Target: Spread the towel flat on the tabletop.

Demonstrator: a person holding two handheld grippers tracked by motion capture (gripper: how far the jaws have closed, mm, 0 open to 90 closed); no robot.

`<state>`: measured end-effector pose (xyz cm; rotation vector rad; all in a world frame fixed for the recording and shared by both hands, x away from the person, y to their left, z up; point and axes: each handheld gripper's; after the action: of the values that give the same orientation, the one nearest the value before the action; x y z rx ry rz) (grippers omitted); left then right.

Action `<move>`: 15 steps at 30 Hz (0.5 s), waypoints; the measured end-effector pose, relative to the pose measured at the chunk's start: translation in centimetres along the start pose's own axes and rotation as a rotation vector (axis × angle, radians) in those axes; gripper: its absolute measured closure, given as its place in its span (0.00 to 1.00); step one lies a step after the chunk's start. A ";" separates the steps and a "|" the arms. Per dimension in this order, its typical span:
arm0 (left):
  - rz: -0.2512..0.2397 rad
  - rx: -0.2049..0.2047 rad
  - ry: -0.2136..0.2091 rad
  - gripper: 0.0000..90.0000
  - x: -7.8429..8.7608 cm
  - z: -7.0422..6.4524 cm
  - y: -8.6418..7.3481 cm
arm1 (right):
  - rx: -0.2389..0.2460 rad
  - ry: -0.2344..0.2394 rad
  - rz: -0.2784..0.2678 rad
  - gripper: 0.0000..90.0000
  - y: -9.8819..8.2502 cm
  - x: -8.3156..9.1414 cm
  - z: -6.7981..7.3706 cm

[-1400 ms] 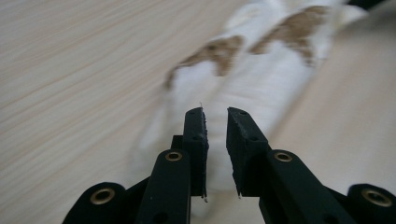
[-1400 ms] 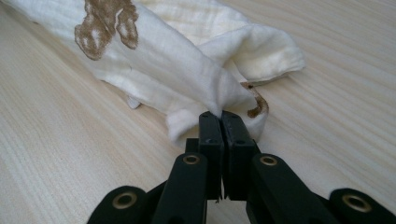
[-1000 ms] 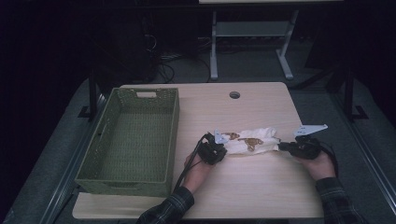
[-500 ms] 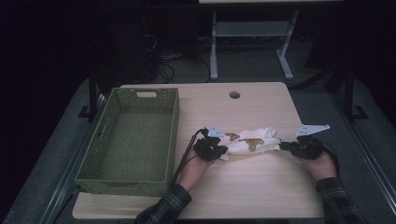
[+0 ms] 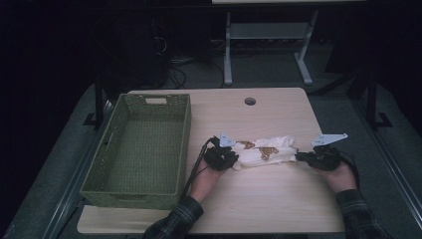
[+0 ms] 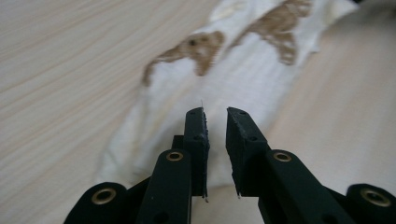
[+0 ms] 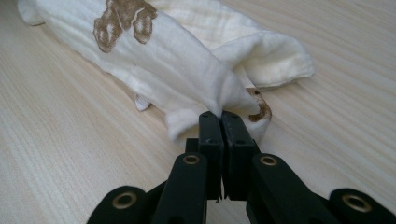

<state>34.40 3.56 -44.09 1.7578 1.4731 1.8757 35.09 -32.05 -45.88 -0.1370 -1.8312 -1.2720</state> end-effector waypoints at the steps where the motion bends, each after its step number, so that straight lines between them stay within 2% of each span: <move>1: 0.008 -0.002 -0.016 0.86 0.1 -0.4 -0.1 | -0.007 0.002 0.001 0.97 0.0 0.0 0.0; 5: 0.042 -0.020 -0.041 0.86 -0.7 -1.4 -0.7 | -0.008 0.004 0.002 0.97 0.0 0.0 0.0; 10: 0.087 -0.015 -0.004 0.82 -2.4 -0.9 -1.2 | -0.007 0.003 0.002 0.97 0.0 0.1 0.1; 11: 0.091 -0.023 -0.002 0.84 -2.5 -0.8 -1.3 | -0.006 0.003 0.001 0.97 0.0 0.1 0.0; 13: 0.093 -0.032 0.006 0.93 -2.5 -0.5 -1.2 | -0.002 0.002 0.001 0.97 -0.1 0.1 -0.1; 15: 0.097 -0.017 -0.006 0.96 -2.4 -0.2 -1.1 | -0.011 0.004 0.003 0.97 -0.1 0.2 -0.1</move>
<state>34.37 2.32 -46.41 1.8573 1.3888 1.9213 34.99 -32.20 -45.81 -0.1434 -1.8197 -1.2797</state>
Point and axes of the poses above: each handheld gripper's, and its own axes: x roughly backward along the jaws, y roughly out of its top, z roughly to its left, and after that the axes turned 10 degrees about -y, right-handed
